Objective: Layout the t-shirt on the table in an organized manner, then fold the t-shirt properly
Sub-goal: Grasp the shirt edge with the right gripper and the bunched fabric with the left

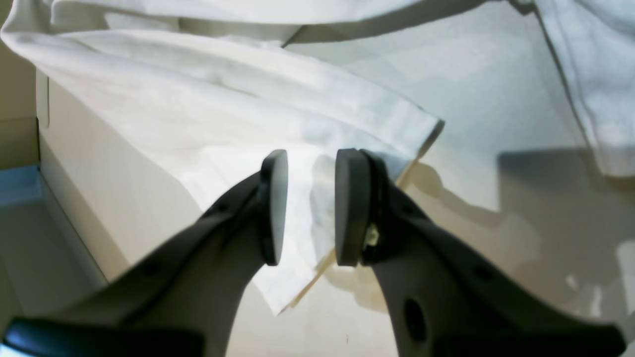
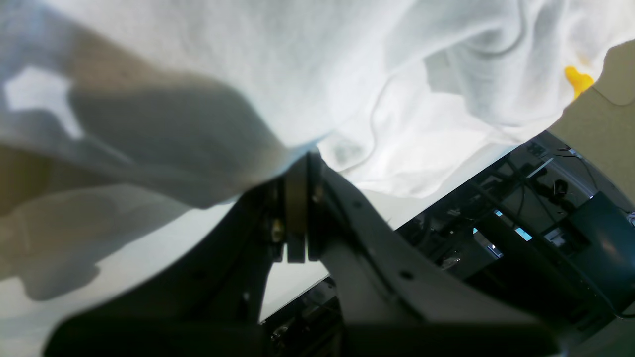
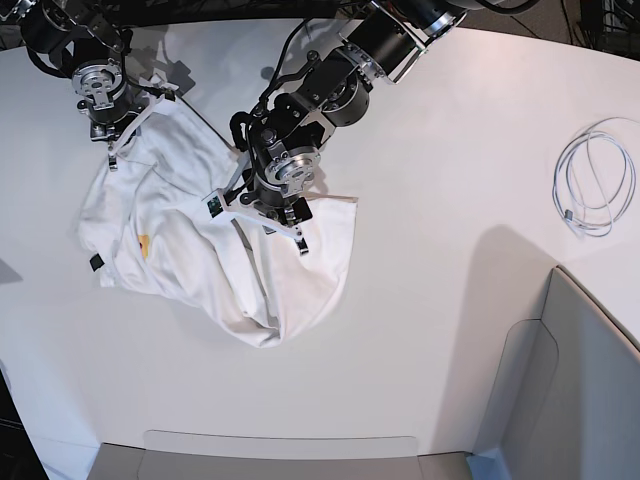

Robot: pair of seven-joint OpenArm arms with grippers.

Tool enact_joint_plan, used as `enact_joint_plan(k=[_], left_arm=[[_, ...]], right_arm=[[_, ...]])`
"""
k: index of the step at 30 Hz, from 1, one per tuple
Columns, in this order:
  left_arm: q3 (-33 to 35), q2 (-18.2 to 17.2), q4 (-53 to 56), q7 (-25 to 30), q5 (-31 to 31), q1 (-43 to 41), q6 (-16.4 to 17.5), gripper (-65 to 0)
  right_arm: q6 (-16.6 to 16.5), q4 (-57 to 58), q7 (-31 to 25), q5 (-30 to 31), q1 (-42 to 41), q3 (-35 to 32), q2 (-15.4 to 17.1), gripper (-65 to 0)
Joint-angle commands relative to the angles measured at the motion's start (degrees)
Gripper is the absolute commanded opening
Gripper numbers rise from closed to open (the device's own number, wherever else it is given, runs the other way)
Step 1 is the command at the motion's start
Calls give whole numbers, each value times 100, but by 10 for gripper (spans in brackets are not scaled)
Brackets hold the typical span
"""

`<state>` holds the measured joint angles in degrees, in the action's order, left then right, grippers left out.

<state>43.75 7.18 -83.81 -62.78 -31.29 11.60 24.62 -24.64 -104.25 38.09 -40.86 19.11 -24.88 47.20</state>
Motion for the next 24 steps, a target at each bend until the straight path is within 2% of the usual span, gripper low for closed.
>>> enact_joint_plan(k=[1,15,19,24], left_arm=[[-10,95,-116,59,-32,32,-58,-472],[-10,104,-133,32,-5,-12,-58,-472],[-19,104,-107,-12,408,-12,-58,-472],[-19,104,-107,-12,461,-3,-58,-472]], right_arm=[[-380,64,-516,644,159,-83,-21,-650],[-380,64,-516,644,177,-83,-91,-650],[-380,64,-516,644,220,-13,-91,-650],[-380,55,-516,644,256,-4,-91,-650]])
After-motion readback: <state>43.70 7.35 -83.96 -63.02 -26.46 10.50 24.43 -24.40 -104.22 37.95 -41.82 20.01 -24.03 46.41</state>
